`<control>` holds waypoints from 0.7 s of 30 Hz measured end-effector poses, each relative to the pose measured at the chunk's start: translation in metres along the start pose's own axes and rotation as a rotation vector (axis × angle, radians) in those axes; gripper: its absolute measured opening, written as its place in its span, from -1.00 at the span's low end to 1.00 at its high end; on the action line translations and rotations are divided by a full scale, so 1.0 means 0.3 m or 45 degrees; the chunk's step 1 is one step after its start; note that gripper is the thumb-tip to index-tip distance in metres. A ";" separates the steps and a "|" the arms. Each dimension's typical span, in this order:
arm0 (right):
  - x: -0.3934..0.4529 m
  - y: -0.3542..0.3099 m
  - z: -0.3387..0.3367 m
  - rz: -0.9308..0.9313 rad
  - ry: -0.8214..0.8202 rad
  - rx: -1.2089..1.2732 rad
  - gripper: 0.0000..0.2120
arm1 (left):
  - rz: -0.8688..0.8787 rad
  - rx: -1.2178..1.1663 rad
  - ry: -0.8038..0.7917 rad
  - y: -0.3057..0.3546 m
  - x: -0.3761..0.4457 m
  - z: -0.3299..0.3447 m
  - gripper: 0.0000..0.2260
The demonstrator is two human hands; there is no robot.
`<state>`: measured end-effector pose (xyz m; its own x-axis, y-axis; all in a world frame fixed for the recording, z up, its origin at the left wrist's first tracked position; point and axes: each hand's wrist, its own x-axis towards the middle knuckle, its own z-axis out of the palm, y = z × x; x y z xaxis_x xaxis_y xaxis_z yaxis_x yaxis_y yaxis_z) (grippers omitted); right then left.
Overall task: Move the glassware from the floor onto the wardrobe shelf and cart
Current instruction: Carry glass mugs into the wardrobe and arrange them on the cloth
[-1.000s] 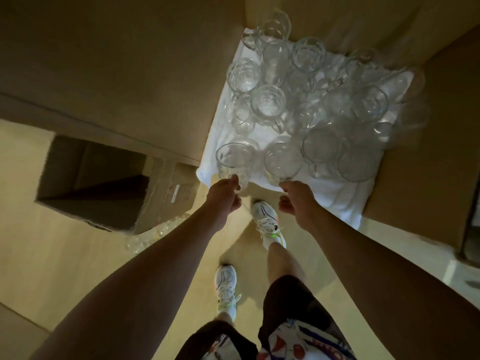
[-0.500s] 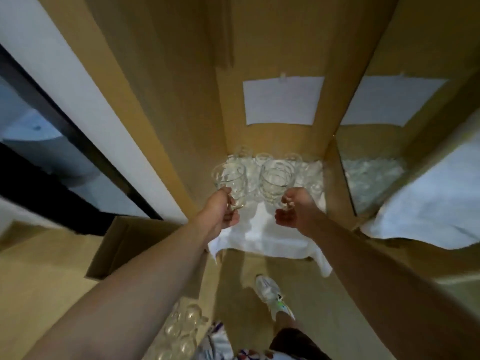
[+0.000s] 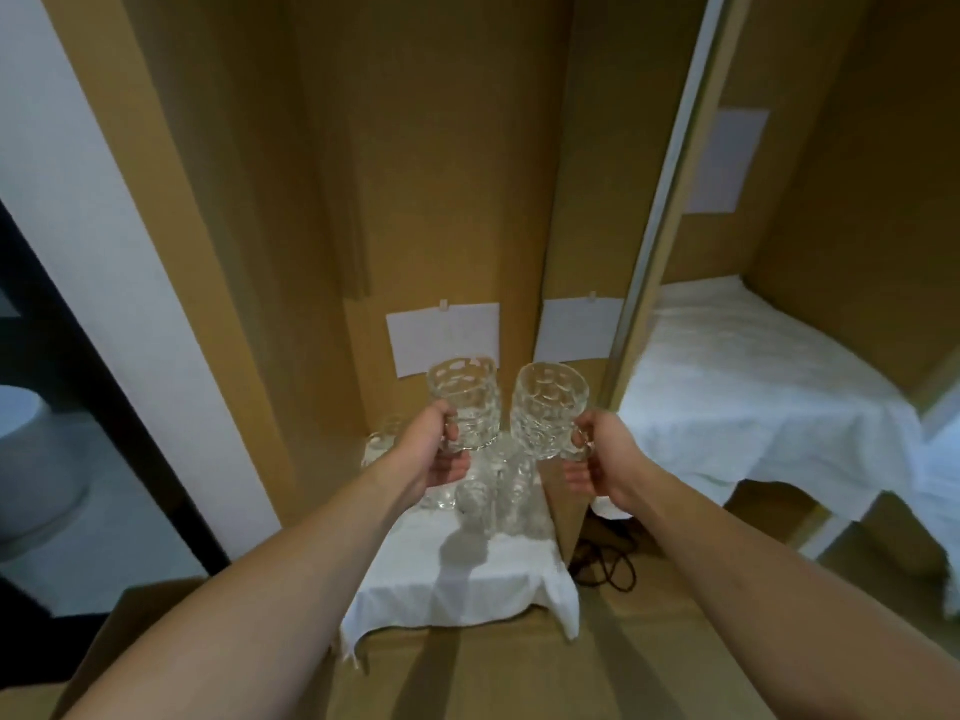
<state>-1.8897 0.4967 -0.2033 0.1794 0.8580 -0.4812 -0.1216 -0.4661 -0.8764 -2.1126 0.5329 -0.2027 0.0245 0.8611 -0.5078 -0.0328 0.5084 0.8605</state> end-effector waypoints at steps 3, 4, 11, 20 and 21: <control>-0.046 -0.019 -0.139 -0.022 0.049 -0.016 -0.74 | 0.025 0.017 -0.028 -0.003 -0.042 0.115 -0.69; -0.058 -0.023 -0.191 -0.020 0.061 0.002 -0.75 | 0.037 0.017 -0.032 -0.004 -0.055 0.158 -0.68; -0.130 -0.037 -0.576 -0.033 0.111 0.047 -0.78 | 0.046 0.032 -0.060 -0.046 -0.170 0.488 -0.73; -0.148 -0.112 -0.935 -0.047 0.169 0.051 -0.78 | 0.032 0.011 -0.036 -0.057 -0.246 0.888 -0.69; -0.145 -0.121 -0.961 -0.050 0.161 0.060 -0.78 | 0.029 0.016 -0.035 -0.052 -0.245 0.925 -0.69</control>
<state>-1.6116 0.4140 -0.1564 0.3060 0.8401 -0.4478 -0.1576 -0.4192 -0.8941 -1.8368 0.4605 -0.1676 0.0514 0.8720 -0.4869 -0.0210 0.4884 0.8724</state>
